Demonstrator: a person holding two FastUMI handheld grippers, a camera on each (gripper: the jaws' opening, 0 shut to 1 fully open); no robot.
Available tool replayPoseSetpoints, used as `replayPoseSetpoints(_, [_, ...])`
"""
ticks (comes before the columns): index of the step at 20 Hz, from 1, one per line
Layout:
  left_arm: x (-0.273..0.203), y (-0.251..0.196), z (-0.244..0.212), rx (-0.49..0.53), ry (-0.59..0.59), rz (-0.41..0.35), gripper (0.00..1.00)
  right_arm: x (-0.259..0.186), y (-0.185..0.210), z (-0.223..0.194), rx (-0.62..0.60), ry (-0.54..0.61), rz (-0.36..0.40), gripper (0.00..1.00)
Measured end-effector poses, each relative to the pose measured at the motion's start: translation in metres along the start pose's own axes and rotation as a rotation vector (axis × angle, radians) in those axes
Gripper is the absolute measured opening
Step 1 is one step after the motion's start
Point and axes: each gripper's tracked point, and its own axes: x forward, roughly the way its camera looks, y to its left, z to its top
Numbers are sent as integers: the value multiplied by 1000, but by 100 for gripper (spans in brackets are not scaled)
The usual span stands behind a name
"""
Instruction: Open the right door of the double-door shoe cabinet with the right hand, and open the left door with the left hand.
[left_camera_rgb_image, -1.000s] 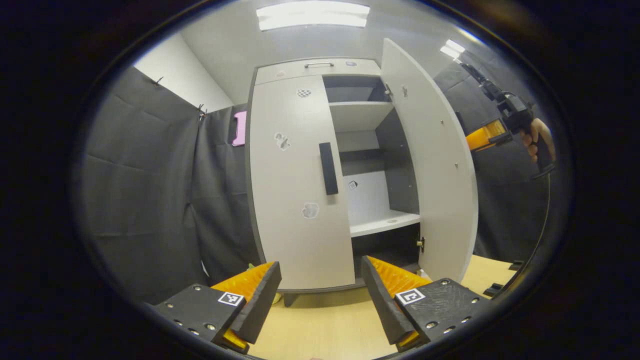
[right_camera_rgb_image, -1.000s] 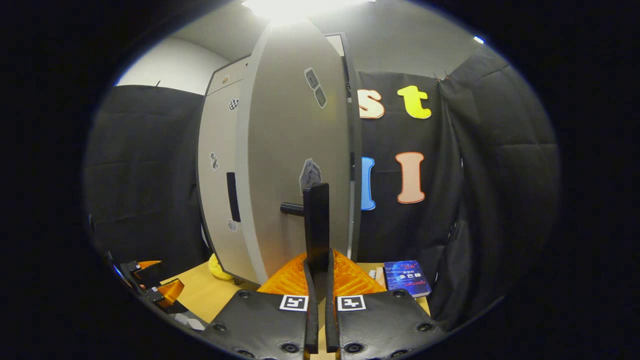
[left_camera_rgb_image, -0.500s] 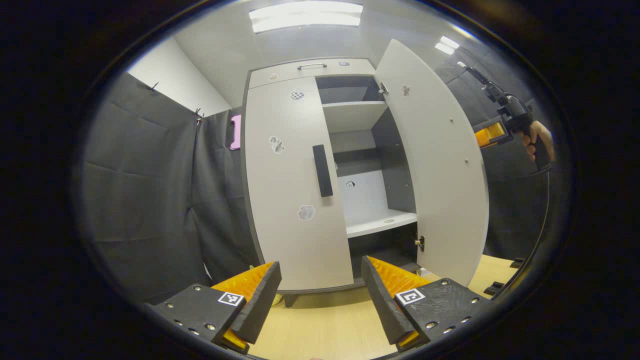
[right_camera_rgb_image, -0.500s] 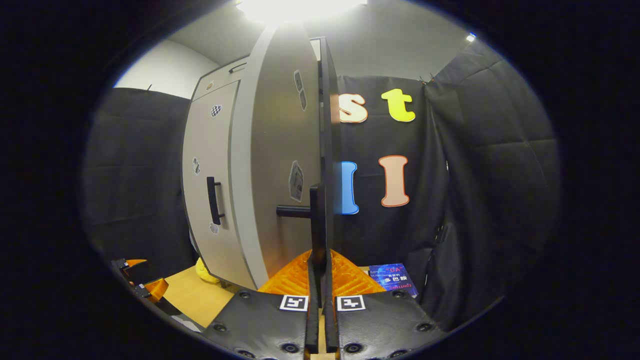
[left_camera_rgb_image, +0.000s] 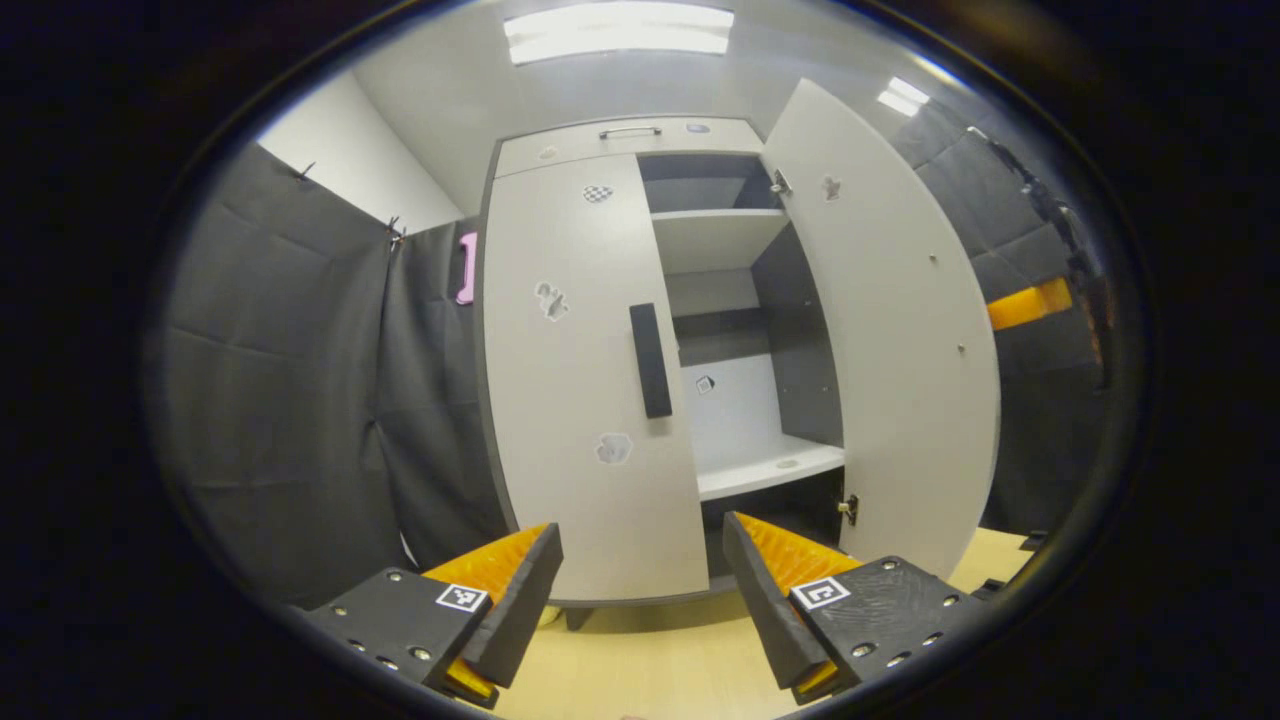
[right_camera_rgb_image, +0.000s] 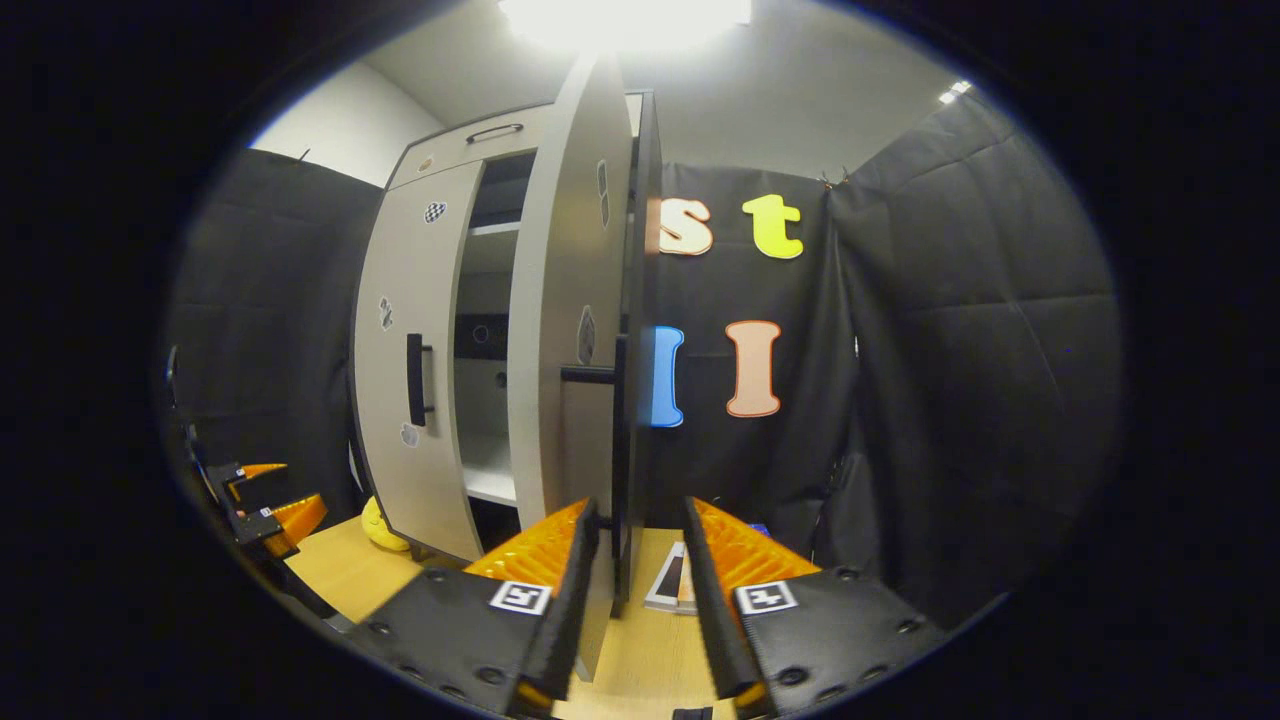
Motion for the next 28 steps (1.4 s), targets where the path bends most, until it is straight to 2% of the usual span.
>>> replayPoseSetpoints(2, [20, -4, 10, -8, 0, -20, 94, -4, -11, -3, 16, -1, -70, 94])
replayPoseSetpoints(6, [57, -9, 37, -10, -12, -40, 94, -15, -17, -12, 107, 11, -156, 96])
replayPoseSetpoints(9, [86, -7, 59, -5, -44, -43, 94, -24, -28, -17, 150, 13, -249, 96])
replayPoseSetpoints(10, [96, -5, 67, -1, -53, -39, 94, -25, -32, -18, 162, 8, -273, 92])
replayPoseSetpoints(11, [105, -4, 71, -2, -58, -35, 94, -27, -36, -19, 177, 6, -296, 96])
replayPoseSetpoints(13, [122, -4, 78, -7, -60, -40, 94, -30, -39, -22, 210, 8, -329, 98])
replayPoseSetpoints(20, [176, 0, 89, -111, -59, -36, 94, -45, -47, -37, 253, 60, -400, 98])
replayPoseSetpoints(21, [182, 1, 87, -125, -56, -32, 94, -45, -48, -38, 249, 69, -405, 92])
replayPoseSetpoints(22, [187, 2, 87, -129, -49, -25, 94, -47, -49, -40, 248, 76, -409, 92])
replayPoseSetpoints(23, [196, 4, 88, -126, -44, -19, 94, -48, -49, -42, 248, 84, -410, 98])
replayPoseSetpoints(25, [207, 8, 86, -117, -37, -1, 94, -50, -48, -44, 252, 97, -410, 98])
replayPoseSetpoints(26, [212, 9, 85, -119, -32, 8, 94, -51, -48, -46, 252, 103, -410, 92])
replayPoseSetpoints(27, [214, 8, 82, -126, -18, 7, 94, -51, -47, -46, 252, 109, -409, 92])
replayPoseSetpoints(28, [216, 5, 78, -136, -5, 0, 94, -51, -47, -47, 250, 114, -407, 98])
